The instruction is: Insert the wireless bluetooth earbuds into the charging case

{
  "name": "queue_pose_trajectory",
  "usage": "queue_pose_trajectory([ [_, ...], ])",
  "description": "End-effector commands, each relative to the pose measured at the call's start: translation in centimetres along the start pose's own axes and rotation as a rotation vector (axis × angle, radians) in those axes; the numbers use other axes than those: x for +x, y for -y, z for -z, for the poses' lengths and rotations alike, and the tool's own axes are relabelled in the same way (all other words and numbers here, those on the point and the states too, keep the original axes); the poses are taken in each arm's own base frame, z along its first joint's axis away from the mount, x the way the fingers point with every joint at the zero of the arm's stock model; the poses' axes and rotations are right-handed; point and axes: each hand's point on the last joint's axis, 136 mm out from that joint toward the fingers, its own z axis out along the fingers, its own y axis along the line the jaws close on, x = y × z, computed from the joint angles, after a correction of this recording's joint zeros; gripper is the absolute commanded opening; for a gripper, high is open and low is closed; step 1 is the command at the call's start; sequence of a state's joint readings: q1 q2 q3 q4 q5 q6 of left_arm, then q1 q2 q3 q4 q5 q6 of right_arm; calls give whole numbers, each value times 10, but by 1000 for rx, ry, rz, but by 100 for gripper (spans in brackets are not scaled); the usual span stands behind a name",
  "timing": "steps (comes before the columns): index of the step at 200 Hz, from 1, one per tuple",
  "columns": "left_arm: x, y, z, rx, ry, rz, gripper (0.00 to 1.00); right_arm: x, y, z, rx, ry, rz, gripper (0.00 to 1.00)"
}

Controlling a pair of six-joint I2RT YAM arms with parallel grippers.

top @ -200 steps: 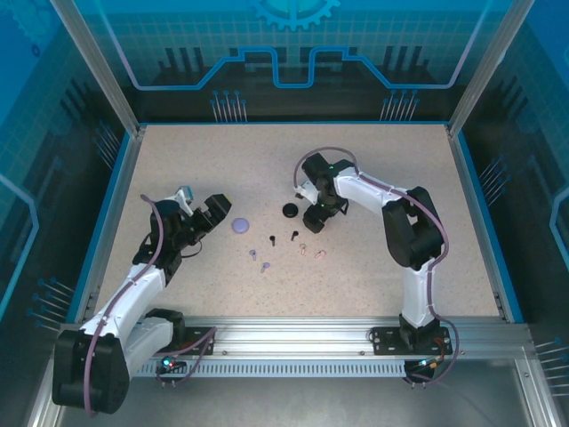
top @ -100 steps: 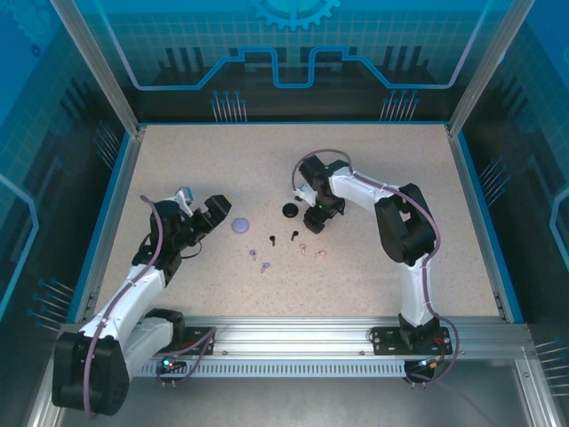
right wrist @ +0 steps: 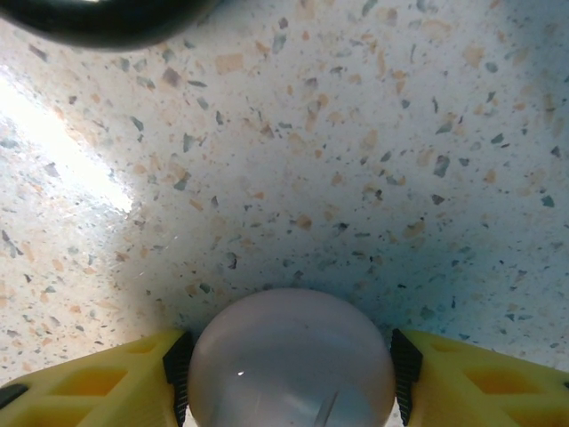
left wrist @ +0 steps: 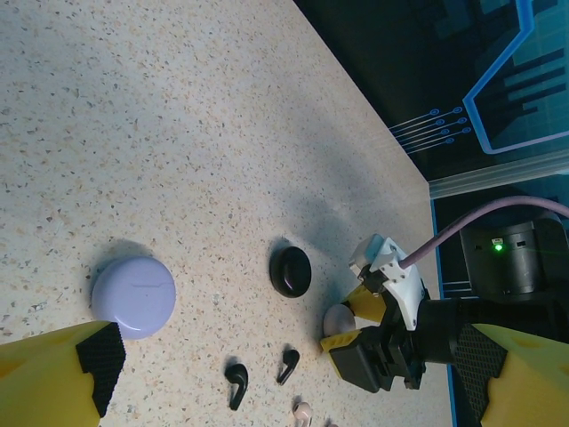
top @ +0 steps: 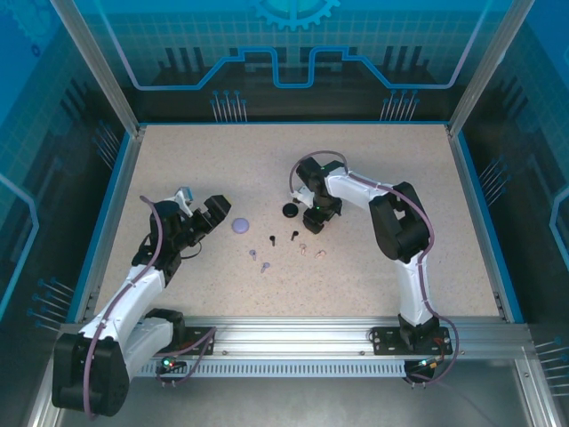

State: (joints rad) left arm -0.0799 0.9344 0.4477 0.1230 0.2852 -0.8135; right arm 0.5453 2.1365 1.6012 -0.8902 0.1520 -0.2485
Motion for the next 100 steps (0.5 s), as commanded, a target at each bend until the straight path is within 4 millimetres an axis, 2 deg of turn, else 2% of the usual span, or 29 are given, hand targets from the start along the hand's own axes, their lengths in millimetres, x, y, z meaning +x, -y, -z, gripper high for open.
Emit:
queue_pose_trajectory([
  [1, 2, -1, 3, -10, 0, -4, 99, 5, -10, -5, -24, -45, 22, 62],
  [100, 1, 0, 4, -10, 1, -7, 99, 14, -7, 0, -39, -44, -21, 65],
])
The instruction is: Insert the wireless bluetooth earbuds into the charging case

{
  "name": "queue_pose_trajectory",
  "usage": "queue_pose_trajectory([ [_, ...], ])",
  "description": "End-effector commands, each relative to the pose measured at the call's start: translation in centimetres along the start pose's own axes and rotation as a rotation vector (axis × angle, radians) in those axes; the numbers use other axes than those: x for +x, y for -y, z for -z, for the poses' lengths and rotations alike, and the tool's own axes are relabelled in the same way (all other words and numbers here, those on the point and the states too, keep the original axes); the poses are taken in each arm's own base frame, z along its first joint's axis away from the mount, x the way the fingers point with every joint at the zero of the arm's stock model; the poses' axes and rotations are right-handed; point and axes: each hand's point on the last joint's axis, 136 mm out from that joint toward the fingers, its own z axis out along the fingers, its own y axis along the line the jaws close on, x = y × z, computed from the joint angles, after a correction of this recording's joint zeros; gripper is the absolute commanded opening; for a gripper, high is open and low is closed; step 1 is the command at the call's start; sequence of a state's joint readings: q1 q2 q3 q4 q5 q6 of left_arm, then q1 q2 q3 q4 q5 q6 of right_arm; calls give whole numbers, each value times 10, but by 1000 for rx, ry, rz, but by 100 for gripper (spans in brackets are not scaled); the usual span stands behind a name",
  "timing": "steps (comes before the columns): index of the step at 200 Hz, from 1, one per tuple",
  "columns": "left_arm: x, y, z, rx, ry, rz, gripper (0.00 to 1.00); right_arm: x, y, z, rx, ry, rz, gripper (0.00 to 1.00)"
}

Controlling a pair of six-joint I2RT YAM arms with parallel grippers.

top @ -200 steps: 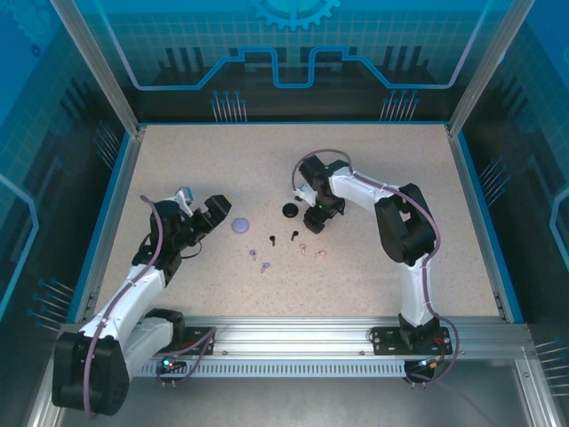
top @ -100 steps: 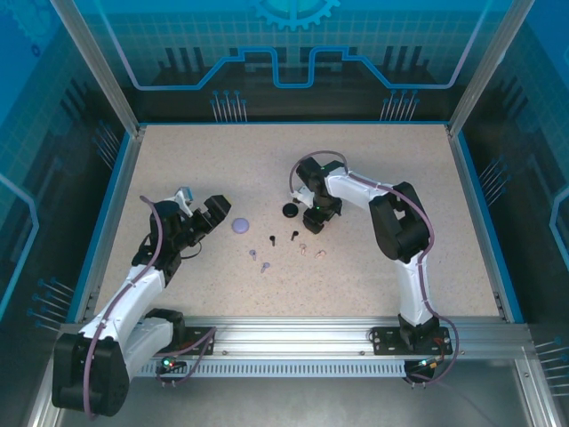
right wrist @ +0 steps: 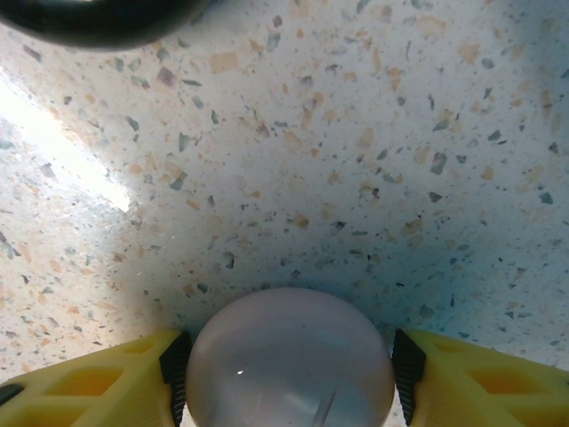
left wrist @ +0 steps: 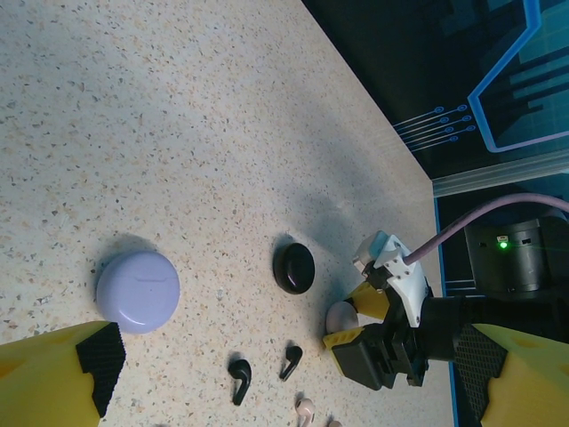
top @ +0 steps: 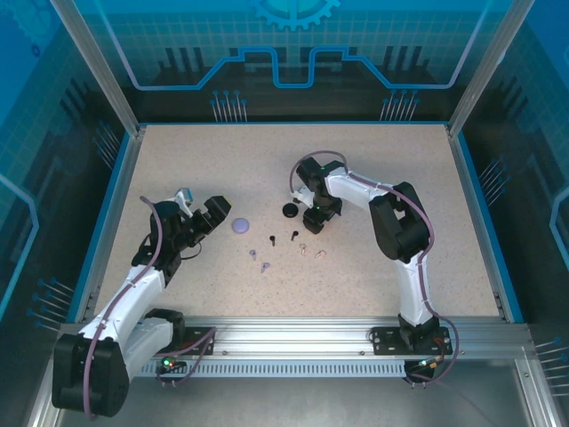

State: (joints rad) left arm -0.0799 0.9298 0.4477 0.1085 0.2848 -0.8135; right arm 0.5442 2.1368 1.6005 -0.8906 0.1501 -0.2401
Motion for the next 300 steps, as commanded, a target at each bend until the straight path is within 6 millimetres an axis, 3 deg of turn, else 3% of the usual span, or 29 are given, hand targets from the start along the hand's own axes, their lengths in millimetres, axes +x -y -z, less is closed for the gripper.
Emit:
queue_pose_trajectory([
  [1, 0, 2, 3, -3, 6, -11, 99, 14, -7, 0, -36, -43, -13, 65],
  [112, -1, 2, 3, -3, 7, -10, 99, 24, -8, -4, -64, -46, -49, 64],
  [174, -2, 6, 3, 9, 2, -15, 99, 18, -4, 3, -49, 6, -57, 55],
  [207, 0, 18, 1, 54, -25, -39, 99, 9, 0, 28, -15, 116, -44, 51],
  [232, 3, 34, -1, 118, -69, -67, 98, 4, -2, 59, -4, 248, -15, 51],
  [282, 22, 80, -6, 285, -216, -133, 96, 4, -27, 139, -15, 603, 77, 51],
  [300, 32, 99, -7, 343, -279, -165, 96, 9, -38, 158, -15, 704, 116, 51],
])
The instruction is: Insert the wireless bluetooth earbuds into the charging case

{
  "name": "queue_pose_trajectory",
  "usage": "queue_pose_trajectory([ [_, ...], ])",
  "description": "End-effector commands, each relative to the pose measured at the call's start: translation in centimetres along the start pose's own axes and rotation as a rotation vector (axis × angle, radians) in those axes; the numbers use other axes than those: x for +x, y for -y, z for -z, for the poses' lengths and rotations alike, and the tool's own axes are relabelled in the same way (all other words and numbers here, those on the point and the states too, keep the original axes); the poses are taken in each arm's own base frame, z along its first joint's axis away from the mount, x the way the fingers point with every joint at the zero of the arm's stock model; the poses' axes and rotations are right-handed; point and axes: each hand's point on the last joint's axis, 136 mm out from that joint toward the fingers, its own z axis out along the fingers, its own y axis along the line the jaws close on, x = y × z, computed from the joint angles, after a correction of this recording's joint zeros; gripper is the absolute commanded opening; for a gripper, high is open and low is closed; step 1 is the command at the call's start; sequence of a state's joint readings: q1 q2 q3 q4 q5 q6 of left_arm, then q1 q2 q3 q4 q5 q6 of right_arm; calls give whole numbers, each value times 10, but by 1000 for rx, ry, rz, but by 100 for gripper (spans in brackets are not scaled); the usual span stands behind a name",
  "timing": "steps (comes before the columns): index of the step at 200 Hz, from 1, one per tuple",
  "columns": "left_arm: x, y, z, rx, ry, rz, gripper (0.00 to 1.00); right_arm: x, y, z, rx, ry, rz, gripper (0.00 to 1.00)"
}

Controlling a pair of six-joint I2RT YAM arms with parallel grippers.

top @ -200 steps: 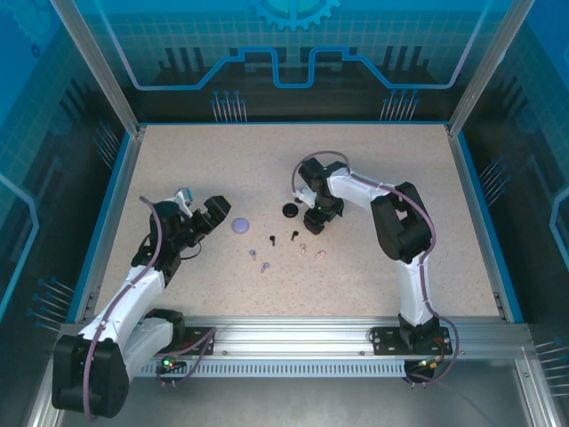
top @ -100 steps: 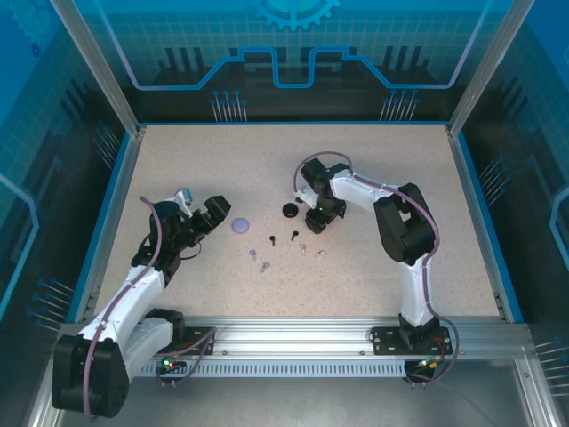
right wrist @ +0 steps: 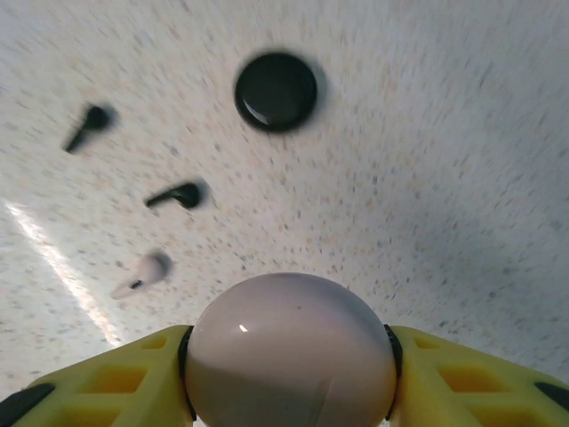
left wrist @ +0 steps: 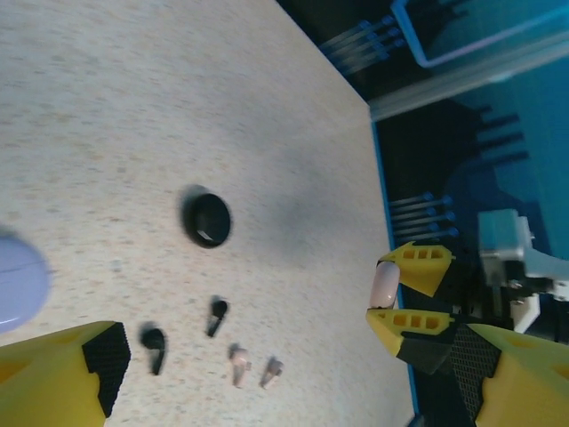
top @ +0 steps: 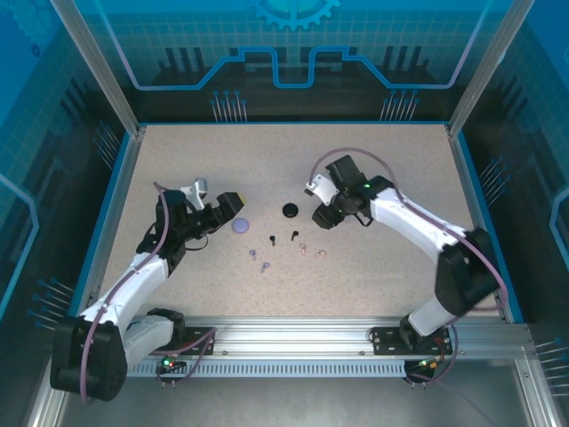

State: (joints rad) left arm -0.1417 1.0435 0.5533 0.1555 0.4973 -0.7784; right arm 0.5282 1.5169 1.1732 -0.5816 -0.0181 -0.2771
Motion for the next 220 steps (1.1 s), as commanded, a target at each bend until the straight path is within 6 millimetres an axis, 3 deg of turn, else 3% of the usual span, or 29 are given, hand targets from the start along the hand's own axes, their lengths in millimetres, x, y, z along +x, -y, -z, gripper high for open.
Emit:
queue_pose_trajectory([
  [1, 8, 45, -5, 152, -94, -96, 96, -23, -15, 23, -41, 185, 71, 51],
  [49, 40, 95, -23, 310, -282, -149, 91, -41, -46, 63, -55, 350, 192, 51],
  [94, 59, 127, -30, 403, -358, -199, 88, -50, -60, 68, -37, 366, 256, 51],
  [220, 86, 135, -54, 406, -466, -216, 70, -74, -76, 76, -53, 421, 297, 51],
])
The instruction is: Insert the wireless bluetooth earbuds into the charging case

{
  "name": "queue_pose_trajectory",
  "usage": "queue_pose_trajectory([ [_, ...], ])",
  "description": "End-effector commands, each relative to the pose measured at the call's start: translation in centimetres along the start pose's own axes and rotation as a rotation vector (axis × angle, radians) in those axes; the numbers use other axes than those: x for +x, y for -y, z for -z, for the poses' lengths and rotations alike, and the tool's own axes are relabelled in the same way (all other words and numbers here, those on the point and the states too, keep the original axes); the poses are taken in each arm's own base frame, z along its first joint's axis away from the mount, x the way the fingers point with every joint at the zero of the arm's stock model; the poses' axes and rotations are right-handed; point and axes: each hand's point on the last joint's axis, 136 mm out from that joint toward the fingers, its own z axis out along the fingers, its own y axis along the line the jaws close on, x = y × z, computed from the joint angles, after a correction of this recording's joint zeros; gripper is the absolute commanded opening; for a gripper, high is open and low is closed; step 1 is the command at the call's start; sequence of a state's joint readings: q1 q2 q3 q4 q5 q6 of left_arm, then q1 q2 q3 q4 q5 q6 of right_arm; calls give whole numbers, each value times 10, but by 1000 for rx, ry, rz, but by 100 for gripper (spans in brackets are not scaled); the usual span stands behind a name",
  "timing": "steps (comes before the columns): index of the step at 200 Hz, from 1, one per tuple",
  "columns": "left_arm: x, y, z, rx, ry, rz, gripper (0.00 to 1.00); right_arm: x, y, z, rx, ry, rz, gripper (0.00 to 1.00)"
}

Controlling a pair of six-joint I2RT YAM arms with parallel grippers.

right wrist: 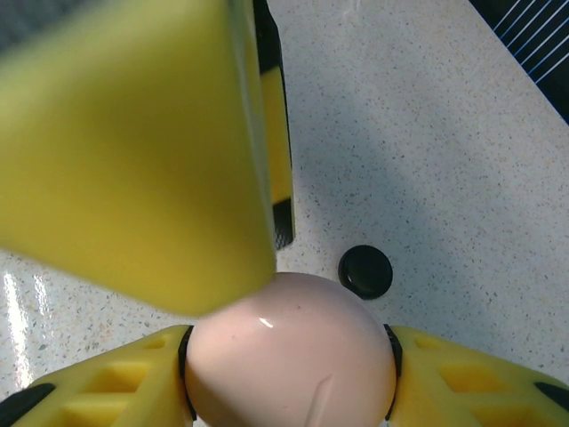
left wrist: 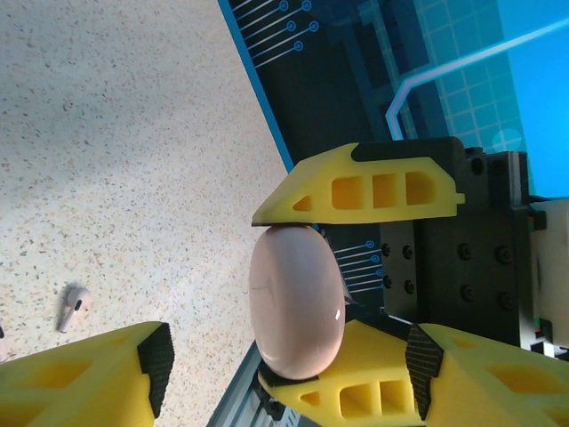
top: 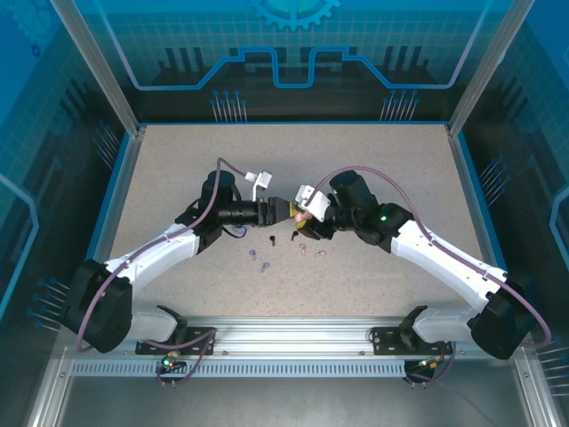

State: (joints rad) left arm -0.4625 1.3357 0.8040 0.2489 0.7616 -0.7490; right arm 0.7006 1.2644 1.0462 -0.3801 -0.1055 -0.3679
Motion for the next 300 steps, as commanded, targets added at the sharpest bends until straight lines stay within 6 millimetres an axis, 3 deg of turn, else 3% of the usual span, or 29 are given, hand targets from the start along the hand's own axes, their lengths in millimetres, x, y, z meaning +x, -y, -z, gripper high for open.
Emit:
queue_pose_trajectory([
  [1, -4, 22, -5, 57, -24, -71, 70, -25, 4, 6, 21, 60, 32, 51],
  [68, 0, 22, -17, 60, -66, -59, 51, -27, 3, 7, 21, 62, 54, 51],
  [203, 8, 21, -26, 57, -117, -59, 27, -23, 3, -1, 20, 11, 87, 53],
  [217, 6, 22, -25, 53, -106, -71, 26, -23, 4, 0, 20, 10, 74, 58],
  [239, 5, 24, -23, 49, -85, -100, 26, -22, 6, 7, 25, 12, 39, 74],
  [264, 0, 29, -17, 47, -39, -156, 23, -25, 7, 23, 24, 47, -11, 99],
  [300, -9, 37, -3, 24, 72, -275, 23, -35, -5, 59, -36, 149, -78, 100],
])
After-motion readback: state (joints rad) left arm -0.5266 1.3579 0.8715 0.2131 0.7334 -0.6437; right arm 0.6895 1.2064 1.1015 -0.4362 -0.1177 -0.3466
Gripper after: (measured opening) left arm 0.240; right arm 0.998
